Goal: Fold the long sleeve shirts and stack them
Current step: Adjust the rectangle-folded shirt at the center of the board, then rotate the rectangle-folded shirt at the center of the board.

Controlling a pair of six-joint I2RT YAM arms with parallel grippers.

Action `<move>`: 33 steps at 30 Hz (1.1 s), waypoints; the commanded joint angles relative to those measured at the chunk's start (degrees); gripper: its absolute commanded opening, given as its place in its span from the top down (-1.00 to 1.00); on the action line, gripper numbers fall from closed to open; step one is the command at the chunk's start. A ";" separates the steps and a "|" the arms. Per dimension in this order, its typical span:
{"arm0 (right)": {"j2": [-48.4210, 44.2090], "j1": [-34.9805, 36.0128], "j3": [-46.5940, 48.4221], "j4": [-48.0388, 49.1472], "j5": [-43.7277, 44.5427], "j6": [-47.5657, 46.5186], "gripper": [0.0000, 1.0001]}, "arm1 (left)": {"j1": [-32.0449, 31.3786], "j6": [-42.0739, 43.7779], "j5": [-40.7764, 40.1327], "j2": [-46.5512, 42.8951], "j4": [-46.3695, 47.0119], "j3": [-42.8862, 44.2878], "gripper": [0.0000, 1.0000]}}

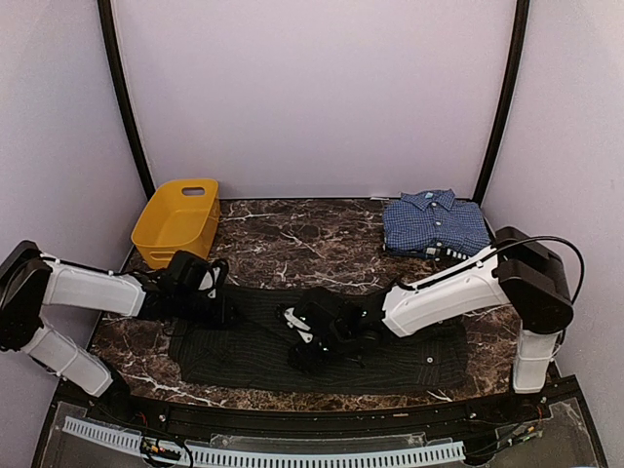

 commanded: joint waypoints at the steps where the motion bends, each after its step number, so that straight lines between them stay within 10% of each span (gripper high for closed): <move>1: -4.41 -1.06 -3.91 -4.00 -0.75 1.32 -0.20 | -0.08 -1.26 1.20 -8.72 -0.88 0.87 0.19; 17: -21.23 -17.51 -13.68 -15.16 3.41 6.62 -0.42 | -0.70 -8.31 -1.70 -17.35 -16.51 -7.15 0.00; 33: -27.26 -23.96 -17.29 -20.46 7.42 8.41 -0.43 | -0.65 2.84 -5.48 14.38 -14.40 15.25 0.21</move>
